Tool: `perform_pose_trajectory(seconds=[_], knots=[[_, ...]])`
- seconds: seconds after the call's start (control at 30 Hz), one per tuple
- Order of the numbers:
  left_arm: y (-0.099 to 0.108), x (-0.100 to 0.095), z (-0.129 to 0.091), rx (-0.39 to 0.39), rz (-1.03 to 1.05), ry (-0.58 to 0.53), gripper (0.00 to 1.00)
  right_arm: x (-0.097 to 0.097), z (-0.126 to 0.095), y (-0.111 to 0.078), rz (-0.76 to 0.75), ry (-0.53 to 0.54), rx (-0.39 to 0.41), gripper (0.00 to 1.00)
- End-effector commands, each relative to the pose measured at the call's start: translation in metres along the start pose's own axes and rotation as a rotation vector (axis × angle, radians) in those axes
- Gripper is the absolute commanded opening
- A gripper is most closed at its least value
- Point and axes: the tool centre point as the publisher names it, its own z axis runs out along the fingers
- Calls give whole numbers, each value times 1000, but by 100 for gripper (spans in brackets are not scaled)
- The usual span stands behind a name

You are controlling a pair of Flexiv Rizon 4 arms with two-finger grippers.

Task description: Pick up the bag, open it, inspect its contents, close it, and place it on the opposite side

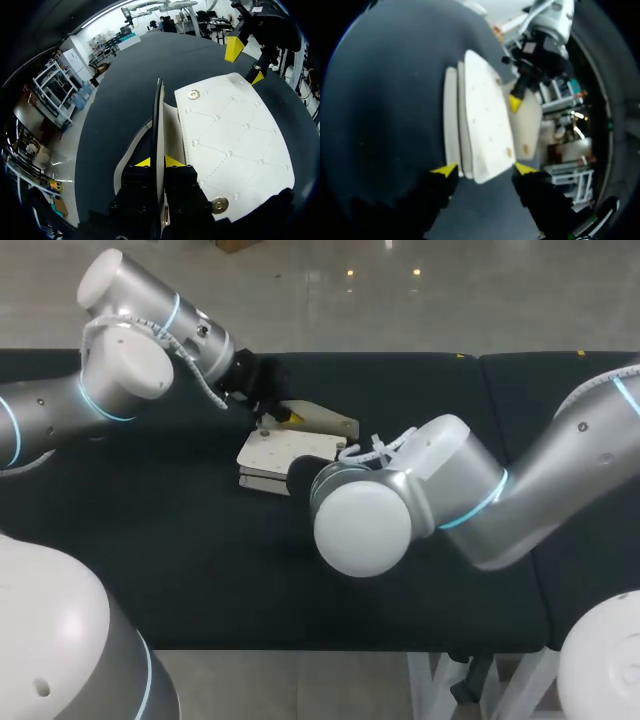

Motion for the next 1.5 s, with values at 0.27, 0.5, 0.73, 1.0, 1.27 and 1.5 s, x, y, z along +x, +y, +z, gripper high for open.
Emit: perform_pose_trajectory(seconds=[0.27,0.5,0.73,1.0,1.27,1.5], knots=[[0,0,-1,0,0,-2,0,-22,-40,5,10,25,99,85],[-20,3,-14,-71,-40,-77,0,-40,-38,9,32,63,156,0],[-39,7,-34,-121,-70,-138,0,-52,-39,15,39,94,162,0],[-52,9,-64,-136,-79,-199,0,-70,-50,21,36,85,163,0],[-60,9,-83,-62,-26,-181,0,-85,-59,14,73,95,132,0],[-60,9,-83,-62,-26,-181,0,-95,-60,7,96,180,84,0]])
